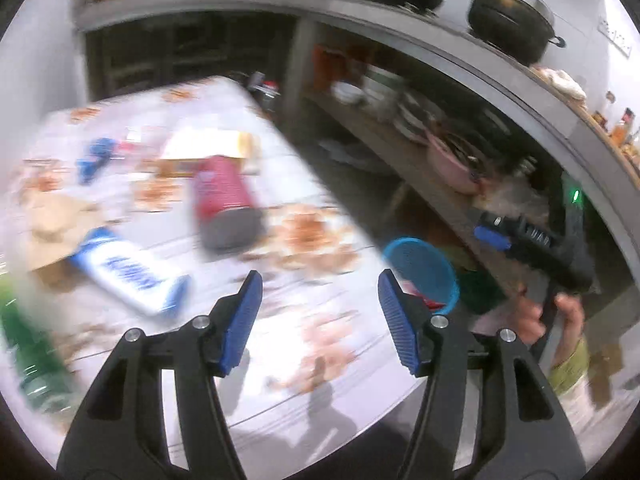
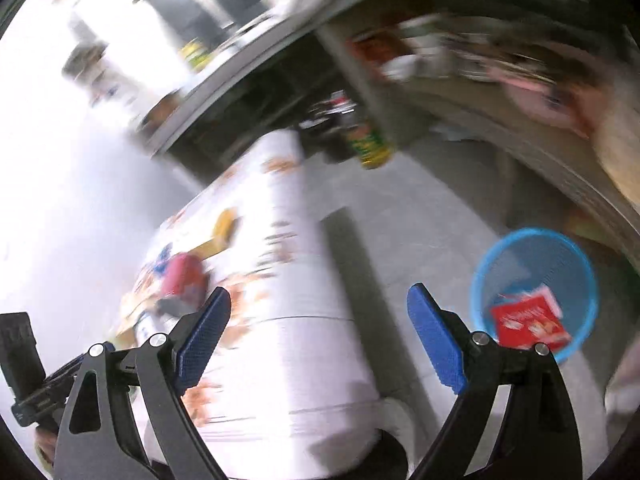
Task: Collect trash
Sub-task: 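Bring both tools back over the table toward the red can, then grasp the red can with the right tool while the left tool grasps the clear plastic box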
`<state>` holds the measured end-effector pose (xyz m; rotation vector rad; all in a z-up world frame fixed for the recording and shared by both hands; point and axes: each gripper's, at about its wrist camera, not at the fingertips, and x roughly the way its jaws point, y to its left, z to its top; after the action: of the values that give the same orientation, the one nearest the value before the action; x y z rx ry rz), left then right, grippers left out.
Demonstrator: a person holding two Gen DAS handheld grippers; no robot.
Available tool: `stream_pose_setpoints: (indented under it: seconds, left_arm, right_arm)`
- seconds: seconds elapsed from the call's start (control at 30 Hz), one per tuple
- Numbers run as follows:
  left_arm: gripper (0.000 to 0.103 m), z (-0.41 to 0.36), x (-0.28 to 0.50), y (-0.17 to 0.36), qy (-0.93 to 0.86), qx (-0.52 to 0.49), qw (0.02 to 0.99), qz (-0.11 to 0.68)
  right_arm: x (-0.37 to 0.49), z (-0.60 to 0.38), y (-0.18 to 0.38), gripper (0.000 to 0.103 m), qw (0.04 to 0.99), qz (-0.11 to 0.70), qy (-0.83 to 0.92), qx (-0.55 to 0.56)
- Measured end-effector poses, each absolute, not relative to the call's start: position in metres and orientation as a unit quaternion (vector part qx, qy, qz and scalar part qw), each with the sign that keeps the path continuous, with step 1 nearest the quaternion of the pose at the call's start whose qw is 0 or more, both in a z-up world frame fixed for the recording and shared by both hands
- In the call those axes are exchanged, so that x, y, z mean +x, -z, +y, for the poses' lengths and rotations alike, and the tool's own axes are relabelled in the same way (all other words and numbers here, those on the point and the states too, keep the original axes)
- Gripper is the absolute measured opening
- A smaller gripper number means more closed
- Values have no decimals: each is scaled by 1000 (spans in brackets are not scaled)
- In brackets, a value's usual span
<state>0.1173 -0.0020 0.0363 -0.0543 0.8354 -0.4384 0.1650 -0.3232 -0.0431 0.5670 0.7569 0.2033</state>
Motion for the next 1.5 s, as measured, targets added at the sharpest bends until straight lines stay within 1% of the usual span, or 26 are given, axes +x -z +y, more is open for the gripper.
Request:
stream_pose_setpoints:
  seconds: [0.2, 0.4, 0.57, 0.73, 0.9, 1.13, 1.23, 1.37, 1.5]
  left_arm:
    - [57, 48, 97, -47, 156, -19, 920, 360]
    - [57, 77, 102, -35, 145, -53, 919, 364]
    - [57, 81, 111, -17, 152, -83, 912, 372]
    - [57, 72, 119, -10, 142, -69, 917, 367]
    - [57, 86, 106, -11, 131, -61, 925, 352]
    - [57, 144, 114, -43, 78, -75, 941, 320]
    - [57, 172, 129, -46, 70, -114, 928, 348]
    - [57, 191, 146, -36, 55, -145, 913, 378]
    - [57, 194, 149, -36, 42, -151, 915, 373]
  right_arm:
    - [202, -240, 16, 89, 872, 393, -195, 216]
    - [239, -168, 14, 89, 840, 443, -235, 206]
    - [279, -135, 29, 89, 810, 484, -245, 220]
    - [320, -114, 48, 89, 789, 532, -220, 215]
    - [333, -105, 57, 89, 780, 549, -219, 204]
    - [340, -99, 66, 83, 774, 559, -215, 204]
    - [342, -98, 70, 81, 772, 559, -216, 212]
    - [344, -95, 76, 75, 766, 565, -219, 215]
    - [344, -95, 79, 68, 763, 567, -220, 219]
